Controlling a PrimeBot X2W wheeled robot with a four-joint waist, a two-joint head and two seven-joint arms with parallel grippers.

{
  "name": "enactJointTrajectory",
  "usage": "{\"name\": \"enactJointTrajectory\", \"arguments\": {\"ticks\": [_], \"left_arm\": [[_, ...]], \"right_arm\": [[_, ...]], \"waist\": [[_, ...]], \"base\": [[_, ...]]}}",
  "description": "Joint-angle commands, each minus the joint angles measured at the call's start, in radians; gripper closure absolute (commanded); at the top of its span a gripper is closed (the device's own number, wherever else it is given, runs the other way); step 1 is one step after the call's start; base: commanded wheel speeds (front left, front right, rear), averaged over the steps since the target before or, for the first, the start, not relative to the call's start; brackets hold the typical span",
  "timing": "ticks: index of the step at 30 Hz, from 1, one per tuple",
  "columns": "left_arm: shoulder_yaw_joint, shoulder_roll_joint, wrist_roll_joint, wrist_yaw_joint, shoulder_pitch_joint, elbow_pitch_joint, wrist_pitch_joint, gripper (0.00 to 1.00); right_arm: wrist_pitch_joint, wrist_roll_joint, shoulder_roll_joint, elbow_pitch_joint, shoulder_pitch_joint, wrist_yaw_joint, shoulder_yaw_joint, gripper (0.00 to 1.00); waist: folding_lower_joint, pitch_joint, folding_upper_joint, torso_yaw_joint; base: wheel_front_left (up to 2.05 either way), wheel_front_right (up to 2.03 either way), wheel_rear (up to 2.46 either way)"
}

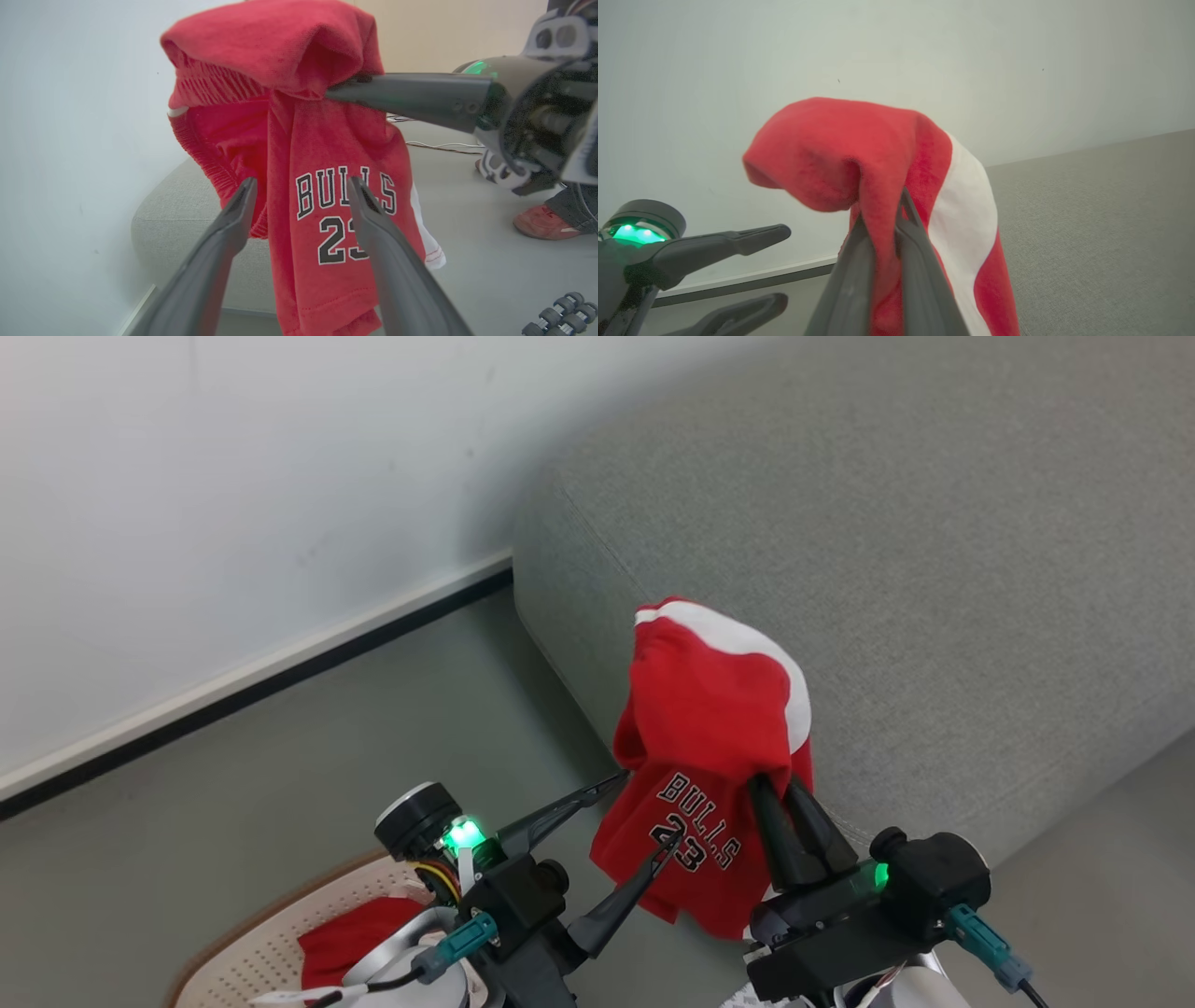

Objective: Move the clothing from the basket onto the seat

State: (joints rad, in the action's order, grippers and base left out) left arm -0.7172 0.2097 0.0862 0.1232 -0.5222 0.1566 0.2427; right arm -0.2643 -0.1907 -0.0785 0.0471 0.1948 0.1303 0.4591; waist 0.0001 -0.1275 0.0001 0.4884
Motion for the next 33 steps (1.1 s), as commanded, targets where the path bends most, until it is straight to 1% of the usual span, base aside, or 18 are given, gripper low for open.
{"name": "enactJointTrajectory", "arguments": {"ticks": [1, 13, 20, 26, 30, 33], "left_arm": [[-0.013, 0.005, 0.01, 0.003, -0.022, 0.003, -0.001, 0.0], [-0.092, 0.004, 0.044, 0.006, -0.099, 0.043, 0.011, 0.0], [-0.123, 0.013, 0.059, 0.007, -0.131, 0.056, 0.013, 0.0], [-0.139, 0.038, 0.057, 0.007, -0.165, 0.043, -0.013, 0.0], [-0.159, 0.071, 0.06, 0.007, -0.195, 0.023, -0.042, 0.0], [-0.167, 0.097, 0.057, 0.007, -0.225, 0.005, -0.058, 0.0]], "right_arm": [[-0.001, 0.01, 0.008, -0.009, -0.001, 0.001, -0.014, 1.0], [-0.001, 0.033, 0.025, -0.05, -0.034, 0.001, -0.09, 1.0], [-0.001, 0.008, 0.029, -0.072, -0.03, 0.001, -0.115, 1.0], [-0.001, -0.029, 0.029, -0.088, 0.054, 0.001, -0.159, 1.0], [-0.001, -0.037, 0.029, -0.107, 0.165, 0.001, -0.223, 1.0], [-0.001, -0.017, 0.03, -0.117, 0.27, 0.001, -0.279, 1.0]], "waist": [[-0.0001, -0.049, -0.0001, 0.045], [-0.0001, -0.089, -0.0001, 0.061], [-0.0001, -0.129, -0.0001, 0.064], [-0.0001, -0.221, -0.0001, 0.065], [-0.0001, -0.309, -0.0001, 0.06], [-0.0001, -0.37, -0.0001, 0.056]], "base": [[0.0, 0.0, 0.0], [0.0, 0.0, 0.0], [0.0, 0.0, 0.0], [0.0, 0.0, 0.0], [0.0, 0.0, 0.0], [0.0, 0.0, 0.0]]}}
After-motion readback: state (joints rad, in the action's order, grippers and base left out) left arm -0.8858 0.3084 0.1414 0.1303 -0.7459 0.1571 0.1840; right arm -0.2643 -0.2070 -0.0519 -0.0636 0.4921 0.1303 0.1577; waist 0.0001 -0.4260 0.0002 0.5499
